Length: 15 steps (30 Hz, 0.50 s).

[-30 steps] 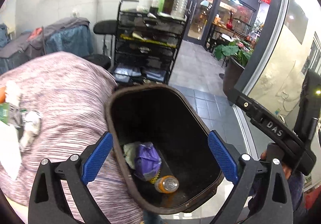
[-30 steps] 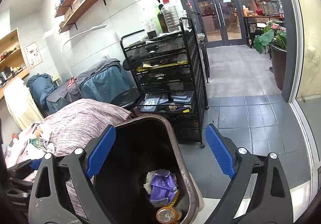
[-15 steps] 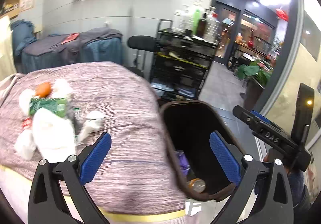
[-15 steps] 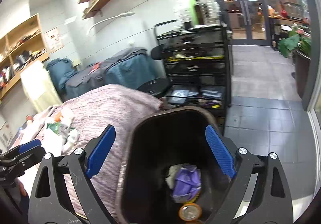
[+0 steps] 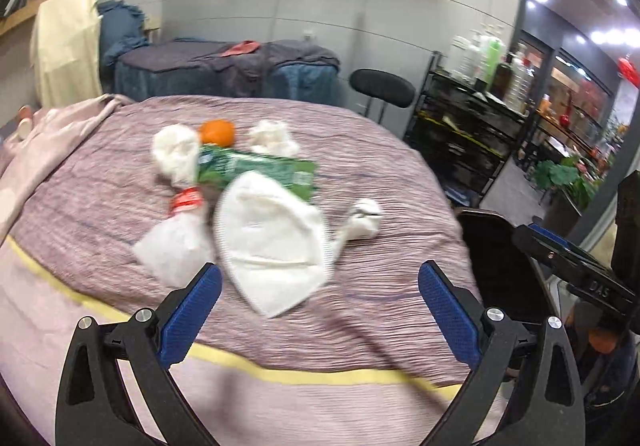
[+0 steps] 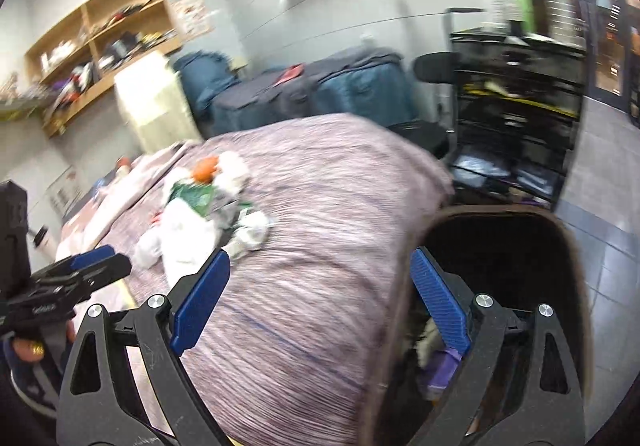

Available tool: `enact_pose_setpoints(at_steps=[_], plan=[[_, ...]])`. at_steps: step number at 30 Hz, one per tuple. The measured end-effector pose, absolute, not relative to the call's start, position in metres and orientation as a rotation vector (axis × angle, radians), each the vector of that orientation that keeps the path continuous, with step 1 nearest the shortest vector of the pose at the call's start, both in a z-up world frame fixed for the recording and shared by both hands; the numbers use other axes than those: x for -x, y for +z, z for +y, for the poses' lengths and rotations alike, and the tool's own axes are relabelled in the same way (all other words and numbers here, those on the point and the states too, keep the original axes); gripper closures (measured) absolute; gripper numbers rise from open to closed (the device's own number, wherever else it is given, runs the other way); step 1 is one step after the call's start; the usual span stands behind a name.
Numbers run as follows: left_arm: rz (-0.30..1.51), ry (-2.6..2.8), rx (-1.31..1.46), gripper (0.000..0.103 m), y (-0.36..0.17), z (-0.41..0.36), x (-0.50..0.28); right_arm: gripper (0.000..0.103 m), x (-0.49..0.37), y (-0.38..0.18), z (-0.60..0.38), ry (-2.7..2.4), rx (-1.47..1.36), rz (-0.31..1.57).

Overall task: Collect trash
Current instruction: 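Move both tools back over the remaining trash on the bed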

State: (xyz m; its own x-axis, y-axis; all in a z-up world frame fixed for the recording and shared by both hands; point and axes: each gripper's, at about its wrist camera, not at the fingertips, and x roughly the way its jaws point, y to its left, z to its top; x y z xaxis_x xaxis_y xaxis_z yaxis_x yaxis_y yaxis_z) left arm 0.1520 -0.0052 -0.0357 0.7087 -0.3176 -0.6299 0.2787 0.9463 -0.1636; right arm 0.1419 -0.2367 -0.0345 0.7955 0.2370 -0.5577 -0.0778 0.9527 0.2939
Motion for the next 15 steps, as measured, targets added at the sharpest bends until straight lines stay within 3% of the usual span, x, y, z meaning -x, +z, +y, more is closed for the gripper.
enact_pose_setpoints(at_steps=[15], plan=[[0.831,-0.235,0.069,0.009,-0.056,0.073,-0.199,0.013,-0.237,-0.051,-0.099,0.481,-0.043,0.857]])
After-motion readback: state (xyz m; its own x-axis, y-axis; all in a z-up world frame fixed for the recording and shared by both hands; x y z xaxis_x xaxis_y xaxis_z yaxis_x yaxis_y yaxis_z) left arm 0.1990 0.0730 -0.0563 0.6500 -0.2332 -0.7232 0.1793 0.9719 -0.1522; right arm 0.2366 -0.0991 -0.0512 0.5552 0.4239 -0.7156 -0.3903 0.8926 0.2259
